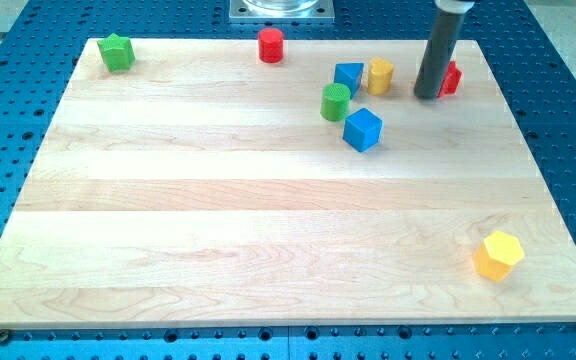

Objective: Slide the red star towards top right corner

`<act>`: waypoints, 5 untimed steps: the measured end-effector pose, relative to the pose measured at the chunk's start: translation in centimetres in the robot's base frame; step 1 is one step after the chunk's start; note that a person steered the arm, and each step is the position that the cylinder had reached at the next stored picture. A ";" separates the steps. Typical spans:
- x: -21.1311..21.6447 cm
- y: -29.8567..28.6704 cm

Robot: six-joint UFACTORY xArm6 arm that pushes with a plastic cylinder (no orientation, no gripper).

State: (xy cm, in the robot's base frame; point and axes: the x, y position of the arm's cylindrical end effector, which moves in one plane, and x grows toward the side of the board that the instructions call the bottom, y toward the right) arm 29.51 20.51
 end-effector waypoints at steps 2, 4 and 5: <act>0.8 0.4; -1.7 3.7; -3.6 4.2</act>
